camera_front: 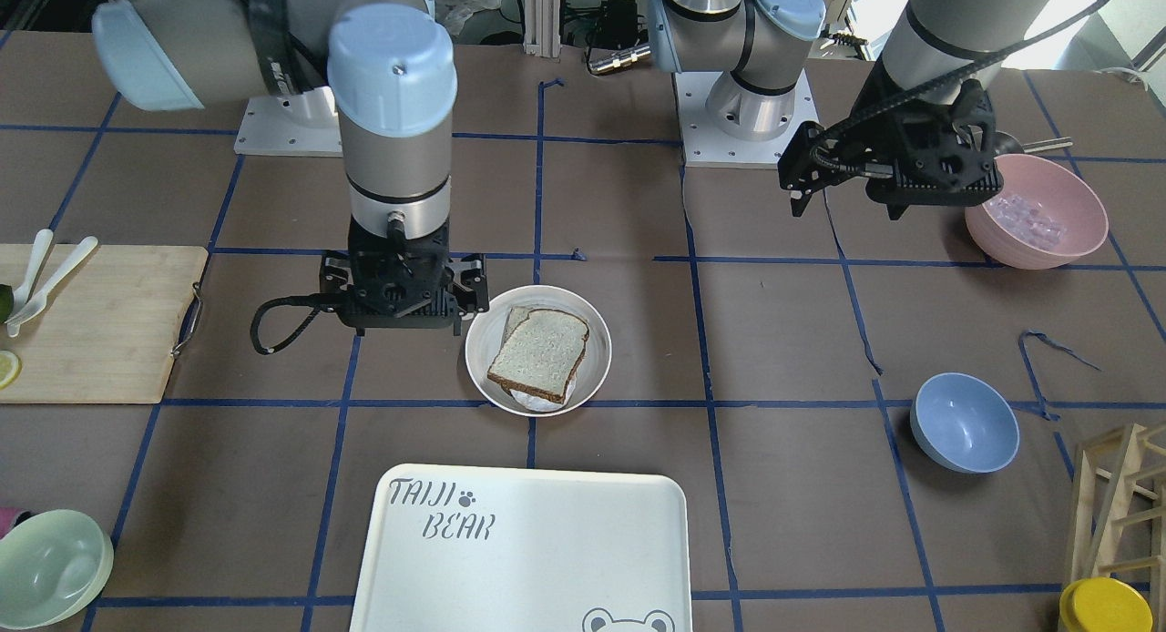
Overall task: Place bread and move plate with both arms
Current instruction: 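Raise the right gripper away while the left gripper reaches toward the plate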
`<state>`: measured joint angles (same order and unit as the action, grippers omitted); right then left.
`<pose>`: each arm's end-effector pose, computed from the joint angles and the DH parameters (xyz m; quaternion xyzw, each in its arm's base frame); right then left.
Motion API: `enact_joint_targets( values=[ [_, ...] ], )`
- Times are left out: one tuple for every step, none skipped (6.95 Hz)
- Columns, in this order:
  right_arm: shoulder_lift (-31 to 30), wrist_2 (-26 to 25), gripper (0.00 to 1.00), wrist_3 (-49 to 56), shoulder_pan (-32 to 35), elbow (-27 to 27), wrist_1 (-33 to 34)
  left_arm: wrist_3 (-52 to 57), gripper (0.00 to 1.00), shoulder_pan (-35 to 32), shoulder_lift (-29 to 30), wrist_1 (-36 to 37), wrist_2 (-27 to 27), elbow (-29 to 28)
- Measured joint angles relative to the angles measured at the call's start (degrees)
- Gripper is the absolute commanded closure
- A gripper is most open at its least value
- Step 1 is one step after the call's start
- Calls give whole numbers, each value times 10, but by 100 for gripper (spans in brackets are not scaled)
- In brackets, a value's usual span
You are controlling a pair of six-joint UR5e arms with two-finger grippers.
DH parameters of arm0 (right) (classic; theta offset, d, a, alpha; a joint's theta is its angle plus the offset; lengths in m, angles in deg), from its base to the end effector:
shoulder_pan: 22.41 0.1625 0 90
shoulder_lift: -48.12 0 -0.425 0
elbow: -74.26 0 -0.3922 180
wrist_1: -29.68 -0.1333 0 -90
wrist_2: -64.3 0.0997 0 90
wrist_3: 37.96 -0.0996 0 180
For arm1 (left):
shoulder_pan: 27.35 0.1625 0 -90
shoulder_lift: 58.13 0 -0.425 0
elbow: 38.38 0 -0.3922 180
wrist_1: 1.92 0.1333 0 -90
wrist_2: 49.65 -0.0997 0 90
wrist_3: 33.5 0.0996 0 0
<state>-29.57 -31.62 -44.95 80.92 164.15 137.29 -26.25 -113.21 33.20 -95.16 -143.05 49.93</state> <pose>0.2540 -0.5385 0.4056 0.0527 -0.9962 0.0555 0.0425 -0.0912 -0.5045 0.4855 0.0279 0.9989 0.0279 0.0270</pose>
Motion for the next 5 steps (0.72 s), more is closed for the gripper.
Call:
enact_joint_targets(
  values=[
    [-32,37,0,40,-24,1,-34,-3,0,-8,15,30,12,15],
    [-63,58,0,72,-38,3,-66,-9,0,-23,31,71,37,33],
    [-88,64,0,94,-45,3,-83,-18,11,-40,49,127,61,56],
    [-103,64,0,103,-48,3,-88,-28,16,-55,67,187,78,83],
    [-115,65,0,106,-51,-1,-90,-35,17,-67,86,244,100,113]
  ],
)
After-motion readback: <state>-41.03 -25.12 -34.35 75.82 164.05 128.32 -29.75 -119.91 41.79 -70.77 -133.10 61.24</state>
